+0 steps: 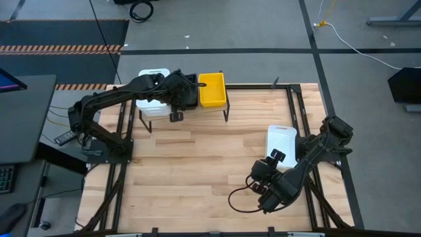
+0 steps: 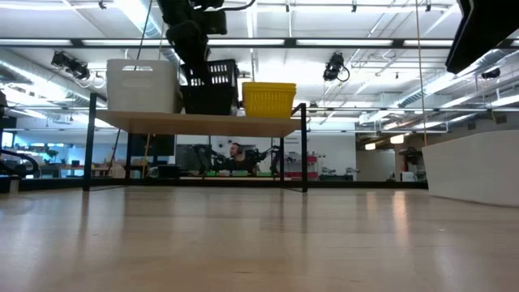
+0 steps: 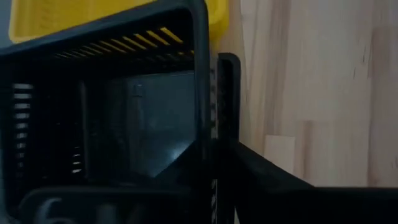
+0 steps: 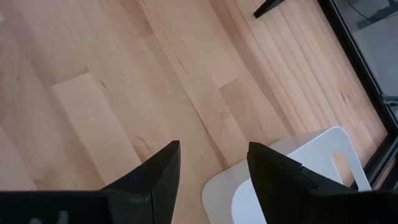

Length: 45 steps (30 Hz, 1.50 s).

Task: Stack baskets on shelf by color
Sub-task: Stack the black bin on top of the other black bin on the shelf, then stack the white bin on top of the other white bin on the shelf

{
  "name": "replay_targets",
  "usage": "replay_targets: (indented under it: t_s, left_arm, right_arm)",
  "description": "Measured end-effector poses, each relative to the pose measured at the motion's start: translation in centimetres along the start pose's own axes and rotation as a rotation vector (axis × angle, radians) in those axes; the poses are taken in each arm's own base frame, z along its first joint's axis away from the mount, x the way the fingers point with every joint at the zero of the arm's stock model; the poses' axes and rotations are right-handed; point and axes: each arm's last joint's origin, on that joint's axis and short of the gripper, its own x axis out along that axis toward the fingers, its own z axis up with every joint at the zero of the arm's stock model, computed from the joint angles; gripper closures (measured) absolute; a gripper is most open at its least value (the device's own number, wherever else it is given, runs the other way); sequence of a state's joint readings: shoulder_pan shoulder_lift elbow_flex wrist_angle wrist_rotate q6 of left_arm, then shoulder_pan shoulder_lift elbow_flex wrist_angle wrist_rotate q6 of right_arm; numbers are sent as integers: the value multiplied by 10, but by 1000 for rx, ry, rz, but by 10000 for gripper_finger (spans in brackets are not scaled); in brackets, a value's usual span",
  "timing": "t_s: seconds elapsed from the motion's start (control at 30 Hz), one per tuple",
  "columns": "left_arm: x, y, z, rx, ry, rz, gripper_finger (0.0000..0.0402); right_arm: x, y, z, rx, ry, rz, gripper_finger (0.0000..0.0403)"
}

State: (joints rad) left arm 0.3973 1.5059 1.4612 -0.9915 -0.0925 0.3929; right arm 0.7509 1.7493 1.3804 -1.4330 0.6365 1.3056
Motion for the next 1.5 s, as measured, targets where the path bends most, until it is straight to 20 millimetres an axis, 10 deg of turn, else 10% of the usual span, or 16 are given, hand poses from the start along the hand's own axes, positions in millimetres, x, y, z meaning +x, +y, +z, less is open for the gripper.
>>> replay_targets:
  t_s: [0.47,1.5]
  left_arm:
    - [0,-1,0,-40,1,-4,271]
    - [26,-12,6,-61,91,-14,279]
  right_arm:
    - [0,0,0,3,-2,3,211]
    - [0,1,1,6,-13,4,211]
